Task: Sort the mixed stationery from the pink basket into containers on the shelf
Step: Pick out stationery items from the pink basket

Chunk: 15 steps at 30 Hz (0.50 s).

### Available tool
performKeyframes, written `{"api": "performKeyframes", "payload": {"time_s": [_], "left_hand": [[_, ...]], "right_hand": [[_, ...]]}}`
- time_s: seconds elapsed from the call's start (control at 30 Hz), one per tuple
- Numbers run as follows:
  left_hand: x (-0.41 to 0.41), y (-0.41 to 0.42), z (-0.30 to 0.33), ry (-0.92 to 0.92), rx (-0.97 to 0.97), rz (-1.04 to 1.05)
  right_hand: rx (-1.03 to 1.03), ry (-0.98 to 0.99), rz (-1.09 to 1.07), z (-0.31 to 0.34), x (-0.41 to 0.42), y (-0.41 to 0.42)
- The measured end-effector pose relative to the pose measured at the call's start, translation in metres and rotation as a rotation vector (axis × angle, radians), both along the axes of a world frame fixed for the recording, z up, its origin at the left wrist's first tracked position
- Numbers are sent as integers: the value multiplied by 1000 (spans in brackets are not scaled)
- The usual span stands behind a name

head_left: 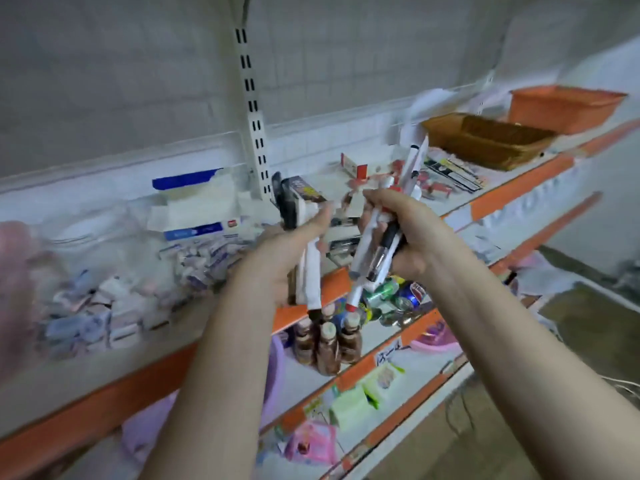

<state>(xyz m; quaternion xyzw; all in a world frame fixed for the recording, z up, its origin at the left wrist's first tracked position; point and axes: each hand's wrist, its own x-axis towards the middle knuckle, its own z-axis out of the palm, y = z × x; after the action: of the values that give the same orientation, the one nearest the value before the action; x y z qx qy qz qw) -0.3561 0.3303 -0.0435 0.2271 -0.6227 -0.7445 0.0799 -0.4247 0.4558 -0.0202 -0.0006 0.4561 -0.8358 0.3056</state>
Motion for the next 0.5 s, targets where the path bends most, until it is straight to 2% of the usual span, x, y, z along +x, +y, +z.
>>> {"api": "performKeyframes", "payload": {"time_s": [0.07, 0.1, 0.17, 0.23, 0.27, 0.4, 0.5], "left_hand": [[-17, 26, -2, -55, -316, -199], [-25, 38, -1, -70, -395, -276], [-41, 52, 1, -69, -287, -332], [-57, 59, 6, -78, -128, -304], [-66, 59, 7, -101, -110, -287], [-102, 44, 5, -130, -218, -196], [-127, 16, 2, -145, -241, -10]], "right_hand": [[-73, -48, 72, 2, -21, 19], [-109, -63, 99, 4, -31, 26], [-144, -59, 120, 5, -52, 36], [-112, -29, 130, 5, -74, 41], [-73, 0, 143, 5, -86, 42], [123, 156, 206, 3, -139, 32], [260, 232, 115, 8, -184, 14]]}}
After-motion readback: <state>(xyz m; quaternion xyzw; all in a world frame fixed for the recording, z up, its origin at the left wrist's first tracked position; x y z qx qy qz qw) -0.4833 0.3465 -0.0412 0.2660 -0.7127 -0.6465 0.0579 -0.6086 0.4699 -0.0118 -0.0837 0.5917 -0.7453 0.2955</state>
